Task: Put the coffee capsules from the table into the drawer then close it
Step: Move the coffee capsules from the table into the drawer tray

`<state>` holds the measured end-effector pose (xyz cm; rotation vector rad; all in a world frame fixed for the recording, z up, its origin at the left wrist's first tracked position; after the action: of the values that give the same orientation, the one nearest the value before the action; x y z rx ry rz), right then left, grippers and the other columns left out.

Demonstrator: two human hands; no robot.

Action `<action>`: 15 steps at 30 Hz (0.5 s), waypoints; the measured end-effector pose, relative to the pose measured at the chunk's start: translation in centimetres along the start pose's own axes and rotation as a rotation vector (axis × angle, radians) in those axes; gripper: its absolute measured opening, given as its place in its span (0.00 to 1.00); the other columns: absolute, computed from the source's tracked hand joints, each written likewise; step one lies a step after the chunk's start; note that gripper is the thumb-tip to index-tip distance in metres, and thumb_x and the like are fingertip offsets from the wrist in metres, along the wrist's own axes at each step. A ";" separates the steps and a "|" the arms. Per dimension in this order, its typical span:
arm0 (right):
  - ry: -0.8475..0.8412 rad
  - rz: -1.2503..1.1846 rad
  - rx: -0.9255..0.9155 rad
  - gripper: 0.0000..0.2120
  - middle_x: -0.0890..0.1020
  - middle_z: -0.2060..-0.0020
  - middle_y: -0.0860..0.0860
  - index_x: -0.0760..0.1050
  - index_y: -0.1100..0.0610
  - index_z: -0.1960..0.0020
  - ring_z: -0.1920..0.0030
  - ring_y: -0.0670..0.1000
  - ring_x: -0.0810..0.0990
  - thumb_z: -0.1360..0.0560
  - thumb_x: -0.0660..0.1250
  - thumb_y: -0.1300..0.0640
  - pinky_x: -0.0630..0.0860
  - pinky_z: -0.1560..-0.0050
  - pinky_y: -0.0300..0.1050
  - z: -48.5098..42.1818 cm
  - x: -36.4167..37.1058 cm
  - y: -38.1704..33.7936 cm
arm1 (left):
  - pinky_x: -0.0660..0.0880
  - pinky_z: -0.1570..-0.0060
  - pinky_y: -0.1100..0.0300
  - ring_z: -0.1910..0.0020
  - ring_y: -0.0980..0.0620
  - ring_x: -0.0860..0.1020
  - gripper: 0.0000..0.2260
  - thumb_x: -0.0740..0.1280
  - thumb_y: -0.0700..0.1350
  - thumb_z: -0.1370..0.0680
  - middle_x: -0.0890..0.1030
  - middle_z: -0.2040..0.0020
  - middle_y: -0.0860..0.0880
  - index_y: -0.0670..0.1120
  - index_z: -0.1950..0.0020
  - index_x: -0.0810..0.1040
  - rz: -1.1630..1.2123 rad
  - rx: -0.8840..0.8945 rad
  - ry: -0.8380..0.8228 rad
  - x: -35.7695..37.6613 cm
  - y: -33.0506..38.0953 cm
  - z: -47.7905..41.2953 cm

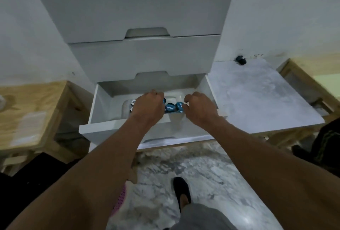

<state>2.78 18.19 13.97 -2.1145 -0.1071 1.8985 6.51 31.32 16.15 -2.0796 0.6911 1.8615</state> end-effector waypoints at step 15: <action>0.103 0.031 0.110 0.13 0.79 0.48 0.57 0.77 0.60 0.46 0.48 0.59 0.76 0.23 0.61 0.54 0.76 0.51 0.51 6.2 -5.8 7.8 | 0.74 0.50 0.48 0.46 0.40 0.76 0.13 0.60 0.44 0.22 0.76 0.43 0.42 0.42 0.40 0.75 0.088 0.193 0.099 -2.2 11.4 0.1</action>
<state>-5.19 10.30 16.96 -2.1466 0.0514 1.7658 0.46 22.08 19.65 -2.0568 0.9605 1.6695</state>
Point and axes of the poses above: each hand's wrist, its own z-axis away from the middle knuckle, its own x-axis out of the palm, y = z × x, the point moved 10 cm from there along -z, towards the middle knuckle
